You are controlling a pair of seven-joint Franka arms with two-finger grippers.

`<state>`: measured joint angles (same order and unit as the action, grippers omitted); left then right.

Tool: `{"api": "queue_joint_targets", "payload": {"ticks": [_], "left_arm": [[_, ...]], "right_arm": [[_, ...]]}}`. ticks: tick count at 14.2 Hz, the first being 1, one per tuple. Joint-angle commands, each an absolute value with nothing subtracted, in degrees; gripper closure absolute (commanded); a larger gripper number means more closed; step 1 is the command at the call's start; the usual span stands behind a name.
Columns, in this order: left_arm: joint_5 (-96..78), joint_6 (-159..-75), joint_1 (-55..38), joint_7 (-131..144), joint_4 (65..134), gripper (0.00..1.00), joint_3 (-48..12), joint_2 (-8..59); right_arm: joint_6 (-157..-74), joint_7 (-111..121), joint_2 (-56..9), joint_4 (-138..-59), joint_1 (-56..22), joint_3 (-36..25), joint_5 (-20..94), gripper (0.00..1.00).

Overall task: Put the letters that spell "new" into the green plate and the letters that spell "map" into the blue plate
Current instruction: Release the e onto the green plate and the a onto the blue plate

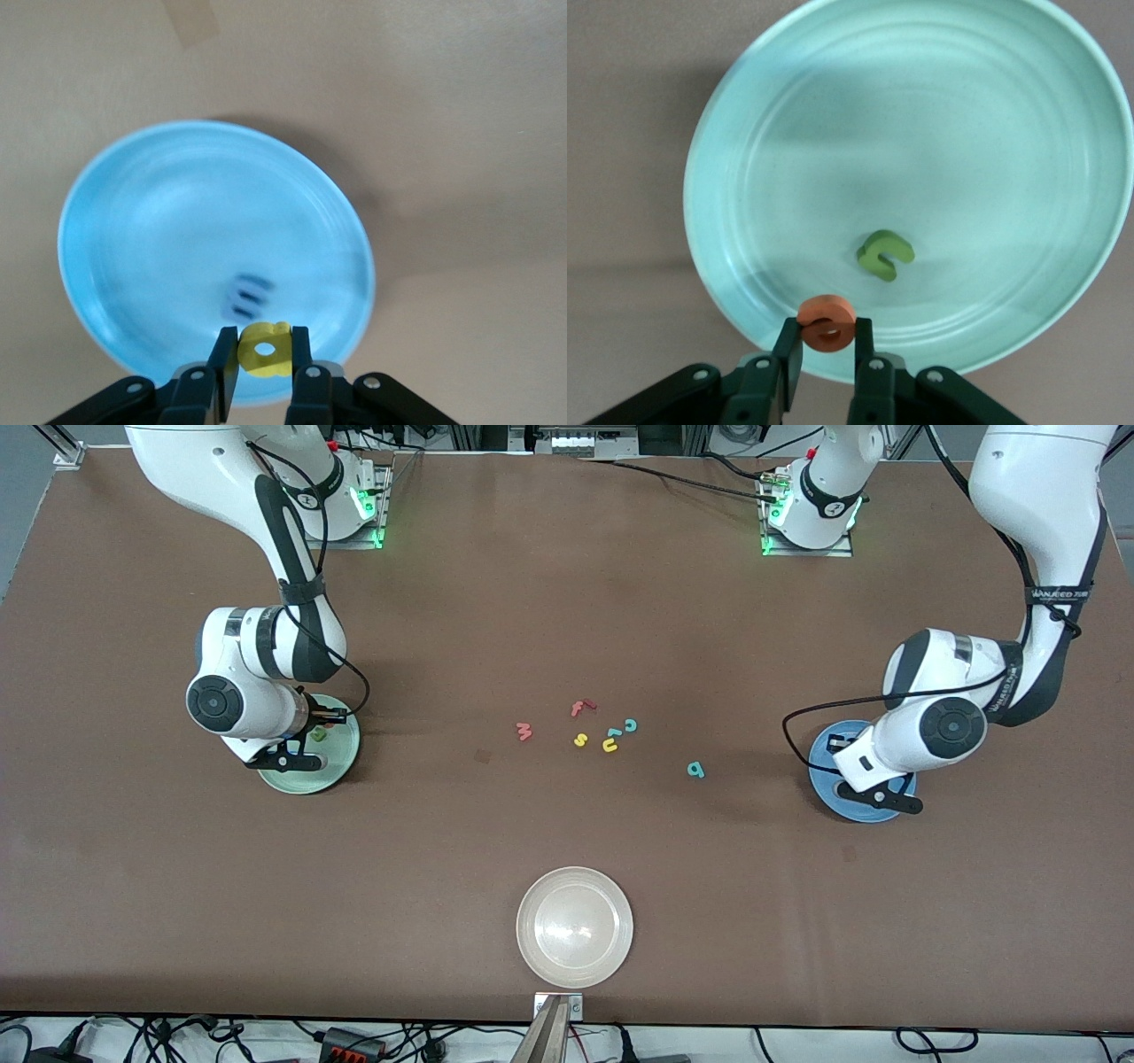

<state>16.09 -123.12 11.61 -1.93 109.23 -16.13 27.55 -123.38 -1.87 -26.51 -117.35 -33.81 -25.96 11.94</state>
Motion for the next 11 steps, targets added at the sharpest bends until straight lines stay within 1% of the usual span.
{"api": "queue_joint_targets", "payload": {"ticks": [1, 2, 3, 4, 6, 8, 9, 11], "left_arm": [[17.1, -127.4, 12.7, -6.9, 109.7, 0.87, -17.1, 30.1], [17.1, -128.7, 12.7, -7.8, 109.6, 0.68, -17.1, 31.2], [17.1, -129.5, 12.3, -7.9, 109.7, 0.36, -17.2, 31.8], [17.1, -129.7, 12.3, -8.0, 109.6, 0.00, -17.2, 31.8], [17.1, -129.2, 12.2, -8.0, 109.3, 0.00, -17.5, 30.8], [16.7, -127.8, 12.6, -7.3, 108.6, 0.00, -20.7, 28.3], [16.5, -125.9, 12.5, -6.9, 107.1, 0.00, -22.4, 27.8], [16.4, -122.3, 11.5, -2.2, 103.1, 0.00, -25.0, 28.4]], "right_arm": [[-126.1, -1.4, -27.6, -117.7, -33.7, -25.7, 12.5, 0.81], [-126.5, -2.5, -28.0, -117.4, -33.8, -25.7, 12.7, 0.58], [-126.4, -2.7, -28.0, -117.1, -34.0, -25.7, 12.7, 0.18], [-126.0, -3.0, -28.0, -116.5, -34.4, -25.7, 12.7, 0.00], [-125.5, -3.5, -27.2, -114.8, -34.4, -25.7, 12.7, 0.00], [-122.1, -3.4, -26.9, -111.2, -34.7, -25.1, 12.7, 0.00], [-120.9, -4.2, -26.9, -109.4, -35.9, -24.4, 12.7, 0.00], [-121.6, -6.1, -26.9, -107.8, -39.6, -23.5, 14.5, 0.00]]}}
